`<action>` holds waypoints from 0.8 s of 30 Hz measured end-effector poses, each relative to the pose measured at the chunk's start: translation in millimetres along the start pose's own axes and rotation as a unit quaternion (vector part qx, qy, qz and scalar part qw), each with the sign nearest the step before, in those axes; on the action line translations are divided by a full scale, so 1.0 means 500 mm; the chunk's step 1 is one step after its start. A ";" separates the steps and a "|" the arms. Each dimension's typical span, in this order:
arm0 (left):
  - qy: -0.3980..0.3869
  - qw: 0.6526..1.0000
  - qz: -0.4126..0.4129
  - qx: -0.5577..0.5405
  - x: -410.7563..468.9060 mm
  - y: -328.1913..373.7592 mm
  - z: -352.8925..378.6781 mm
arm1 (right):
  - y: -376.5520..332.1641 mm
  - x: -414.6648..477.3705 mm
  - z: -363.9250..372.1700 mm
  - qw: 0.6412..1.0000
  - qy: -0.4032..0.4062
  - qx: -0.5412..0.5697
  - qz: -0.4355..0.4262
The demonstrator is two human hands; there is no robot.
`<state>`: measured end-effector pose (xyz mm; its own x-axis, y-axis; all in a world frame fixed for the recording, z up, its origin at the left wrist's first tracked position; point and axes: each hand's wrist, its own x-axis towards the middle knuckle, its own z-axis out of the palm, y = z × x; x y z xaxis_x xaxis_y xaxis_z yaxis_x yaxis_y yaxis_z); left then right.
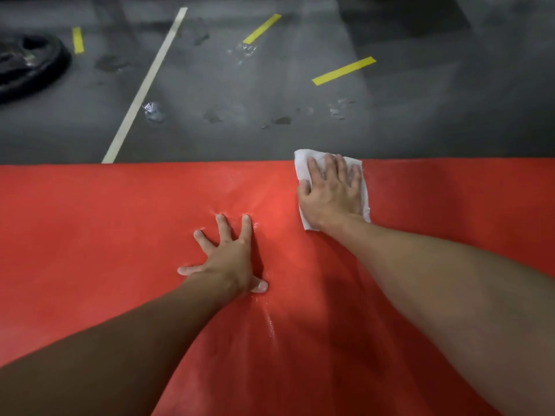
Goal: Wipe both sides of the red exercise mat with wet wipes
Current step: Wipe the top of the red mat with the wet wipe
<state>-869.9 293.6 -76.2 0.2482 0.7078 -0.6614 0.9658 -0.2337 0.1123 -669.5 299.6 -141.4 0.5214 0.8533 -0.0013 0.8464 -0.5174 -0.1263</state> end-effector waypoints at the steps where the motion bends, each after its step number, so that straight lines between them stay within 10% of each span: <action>1: 0.004 1.000 0.001 -0.001 -0.001 0.000 0.003 | 0.001 0.001 -0.001 1.000 0.000 -0.002 0.001; 10: 0.008 1.000 0.019 0.010 -0.013 0.003 -0.006 | -0.026 -0.068 -0.047 0.986 -0.130 0.090 -0.054; 20: 0.027 0.999 0.024 0.024 0.001 0.000 0.004 | 0.012 -0.118 -0.085 0.908 0.033 0.245 0.338; 24: 0.037 0.997 0.040 0.062 -0.001 -0.001 0.000 | -0.008 -0.120 -0.090 0.925 -0.031 0.173 0.337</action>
<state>-870.5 293.4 -76.1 0.3336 0.7293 -0.5974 0.9270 -0.3689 0.0674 -699.0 247.5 -96.3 0.9015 0.3528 -0.2506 0.2413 -0.8905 -0.3857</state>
